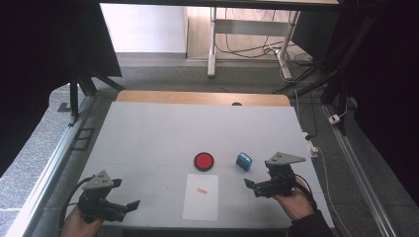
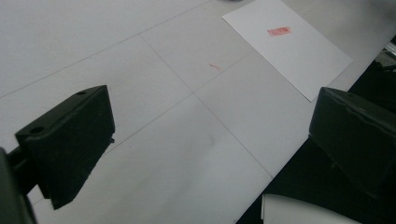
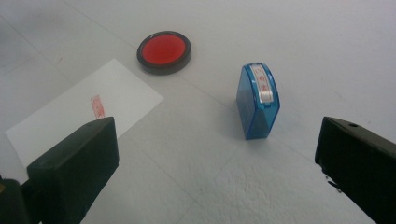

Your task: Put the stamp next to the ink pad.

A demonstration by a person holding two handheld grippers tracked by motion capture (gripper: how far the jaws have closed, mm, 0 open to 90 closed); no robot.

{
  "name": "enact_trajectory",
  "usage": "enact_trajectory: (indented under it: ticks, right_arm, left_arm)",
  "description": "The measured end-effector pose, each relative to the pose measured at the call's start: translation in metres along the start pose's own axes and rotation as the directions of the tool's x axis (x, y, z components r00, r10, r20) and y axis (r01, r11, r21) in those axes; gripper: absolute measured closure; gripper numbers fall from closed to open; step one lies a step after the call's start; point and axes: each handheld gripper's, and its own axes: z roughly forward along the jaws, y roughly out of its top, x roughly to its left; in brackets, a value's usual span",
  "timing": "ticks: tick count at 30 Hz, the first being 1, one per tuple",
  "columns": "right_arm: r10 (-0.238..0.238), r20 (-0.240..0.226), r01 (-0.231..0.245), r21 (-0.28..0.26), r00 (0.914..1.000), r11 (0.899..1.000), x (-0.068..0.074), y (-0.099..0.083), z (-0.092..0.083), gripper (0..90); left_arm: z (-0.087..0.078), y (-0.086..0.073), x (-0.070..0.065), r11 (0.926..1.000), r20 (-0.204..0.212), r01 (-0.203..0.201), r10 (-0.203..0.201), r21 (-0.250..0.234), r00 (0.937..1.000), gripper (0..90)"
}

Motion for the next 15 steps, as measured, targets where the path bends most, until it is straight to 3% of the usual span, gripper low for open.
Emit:
enact_trajectory:
  ticks: [15]
  right_arm:
    - [0.036, 0.059, -0.037, 0.009, 0.9976, 0.999, 0.000, -0.026, -0.026, 0.0]
  left_arm:
    - [0.000, 0.000, 0.000, 1.0000, -0.003, 0.006, -0.006, -0.002, 1.0000, 0.2]
